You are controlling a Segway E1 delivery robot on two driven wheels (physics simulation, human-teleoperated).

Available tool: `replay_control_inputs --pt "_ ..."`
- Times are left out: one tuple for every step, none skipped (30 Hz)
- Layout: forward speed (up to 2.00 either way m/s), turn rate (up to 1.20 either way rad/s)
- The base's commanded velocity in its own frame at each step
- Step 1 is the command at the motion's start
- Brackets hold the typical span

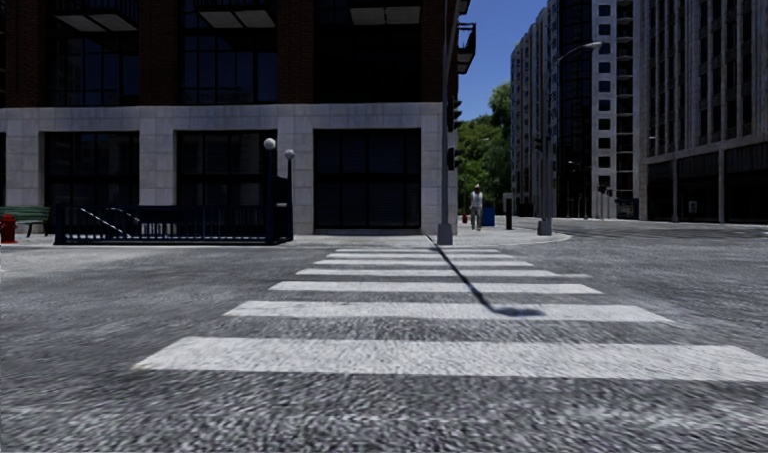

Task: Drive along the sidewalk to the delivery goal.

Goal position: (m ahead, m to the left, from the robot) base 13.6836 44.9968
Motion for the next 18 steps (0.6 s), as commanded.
replay_control_inputs --pt "2.00 0.00" --pt "2.00 0.00" --pt "2.00 0.00" --pt "2.00 0.00" --pt "2.00 0.00" --pt "2.00 0.00" --pt "2.00 0.00" --pt "2.00 0.00" --pt "2.00 0.00" --pt "2.00 0.00" --pt "2.00 0.00" --pt "2.00 0.00" --pt "2.00 0.00" --pt "2.00 0.00" --pt "2.00 0.00" --pt "2.00 0.00" --pt "2.00 0.00" --pt "2.00 0.00"
